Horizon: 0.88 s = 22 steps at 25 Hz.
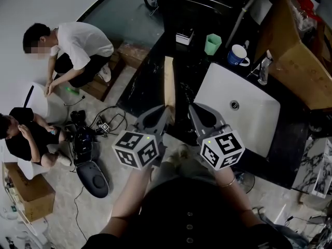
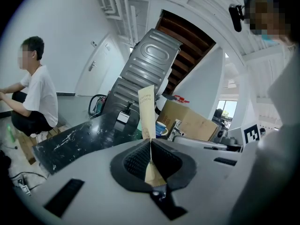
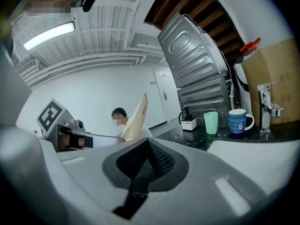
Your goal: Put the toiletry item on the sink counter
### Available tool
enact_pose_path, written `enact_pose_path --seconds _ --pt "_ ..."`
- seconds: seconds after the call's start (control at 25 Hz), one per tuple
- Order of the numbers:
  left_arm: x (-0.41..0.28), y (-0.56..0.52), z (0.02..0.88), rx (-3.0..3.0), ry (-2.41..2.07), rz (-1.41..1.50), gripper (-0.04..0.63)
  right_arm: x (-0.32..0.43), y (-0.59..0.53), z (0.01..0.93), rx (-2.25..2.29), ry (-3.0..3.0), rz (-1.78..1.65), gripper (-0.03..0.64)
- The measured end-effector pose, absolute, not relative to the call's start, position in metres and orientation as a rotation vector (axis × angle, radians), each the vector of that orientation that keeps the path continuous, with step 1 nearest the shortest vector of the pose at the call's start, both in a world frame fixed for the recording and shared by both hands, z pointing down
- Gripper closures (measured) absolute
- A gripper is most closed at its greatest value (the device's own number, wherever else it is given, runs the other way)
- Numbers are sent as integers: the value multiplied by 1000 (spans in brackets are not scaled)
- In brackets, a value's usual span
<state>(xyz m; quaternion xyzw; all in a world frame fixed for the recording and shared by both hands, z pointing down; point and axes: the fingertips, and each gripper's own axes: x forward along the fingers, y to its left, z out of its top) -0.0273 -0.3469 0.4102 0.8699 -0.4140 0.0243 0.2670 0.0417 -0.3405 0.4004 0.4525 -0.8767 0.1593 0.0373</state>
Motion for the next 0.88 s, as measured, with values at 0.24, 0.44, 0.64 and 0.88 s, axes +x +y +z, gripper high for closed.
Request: enact_pose_path --seconds 0.24,0.44,0.64,0.88 --pt "-26 -350 425 2305 -1117 97 583 42 -346 412 1358 -2684 543 614" --pt "-22 -355 436 2285 -1122 125 583 43 -349 423 1327 -2674 575 614" --pt "-18 -355 449 2257 -1115 146 583 42 -351 432 1301 -2670 602 614" --pt "-19 -356 463 2220 -1112 161 583 39 -354 439 1276 -2668 626 614"
